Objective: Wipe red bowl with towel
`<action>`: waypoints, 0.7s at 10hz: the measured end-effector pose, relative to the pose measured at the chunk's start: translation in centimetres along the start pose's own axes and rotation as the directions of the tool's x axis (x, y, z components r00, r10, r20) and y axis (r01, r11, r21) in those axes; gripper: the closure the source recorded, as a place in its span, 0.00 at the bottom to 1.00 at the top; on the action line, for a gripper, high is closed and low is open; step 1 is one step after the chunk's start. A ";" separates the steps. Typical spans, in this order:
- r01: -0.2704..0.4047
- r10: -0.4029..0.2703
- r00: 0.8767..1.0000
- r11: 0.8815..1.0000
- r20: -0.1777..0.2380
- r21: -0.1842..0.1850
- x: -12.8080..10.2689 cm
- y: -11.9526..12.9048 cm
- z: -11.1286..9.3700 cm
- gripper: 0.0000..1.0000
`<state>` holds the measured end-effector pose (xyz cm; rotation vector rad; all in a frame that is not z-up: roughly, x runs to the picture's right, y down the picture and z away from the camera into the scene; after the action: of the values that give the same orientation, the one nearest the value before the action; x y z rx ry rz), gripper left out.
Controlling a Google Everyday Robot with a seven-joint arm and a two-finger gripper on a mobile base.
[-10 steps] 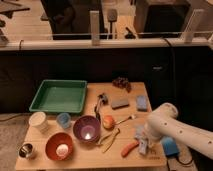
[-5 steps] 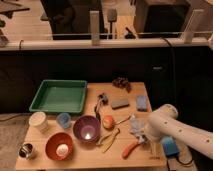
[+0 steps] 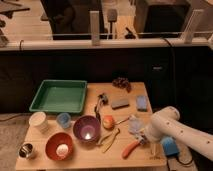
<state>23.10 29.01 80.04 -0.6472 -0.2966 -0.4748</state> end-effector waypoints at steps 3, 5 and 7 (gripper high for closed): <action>0.026 -0.026 0.999 1.000 -0.034 0.015 -0.3 -0.4 -0.6 0.62; 0.028 -0.027 0.999 0.999 -0.047 0.016 -0.4 -0.4 -0.8 0.84; 0.033 -0.032 0.998 0.999 -0.050 0.022 -0.4 -0.7 -1.0 0.98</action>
<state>22.54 28.01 79.47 -0.6081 -0.2653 -0.5173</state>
